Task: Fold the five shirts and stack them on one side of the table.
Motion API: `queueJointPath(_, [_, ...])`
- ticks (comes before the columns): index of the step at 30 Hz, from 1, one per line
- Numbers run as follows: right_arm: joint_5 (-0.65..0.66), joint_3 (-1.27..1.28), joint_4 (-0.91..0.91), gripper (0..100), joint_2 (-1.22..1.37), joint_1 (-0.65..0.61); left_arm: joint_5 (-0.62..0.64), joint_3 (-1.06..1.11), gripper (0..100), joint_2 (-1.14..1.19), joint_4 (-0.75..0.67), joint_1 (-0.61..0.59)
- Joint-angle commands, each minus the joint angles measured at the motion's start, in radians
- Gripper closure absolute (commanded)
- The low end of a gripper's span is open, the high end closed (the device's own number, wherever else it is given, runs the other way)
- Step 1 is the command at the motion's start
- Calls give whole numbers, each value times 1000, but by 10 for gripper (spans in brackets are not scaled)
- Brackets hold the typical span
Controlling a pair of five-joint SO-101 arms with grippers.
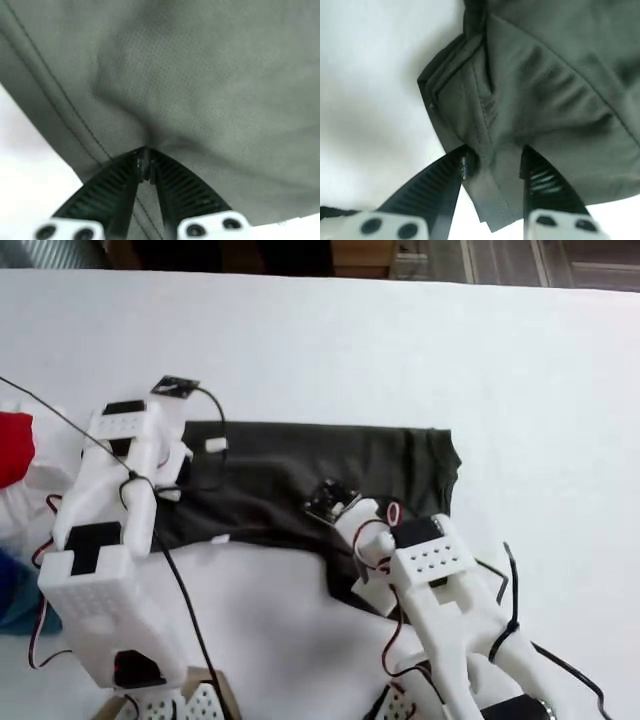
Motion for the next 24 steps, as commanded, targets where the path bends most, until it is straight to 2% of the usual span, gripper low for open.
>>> queueJointPath(1, [8, -5, 42, 826, -16, -5, -6, -22, 976, 17, 0, 3])
queueJointPath(13, [114, 29, 39, 825, -18, -21, -6, -22, 976, 17, 0, 3])
queueJointPath(24, [124, 40, 31, 823, -15, -108, -6, -22, 976, 17, 0, 3])
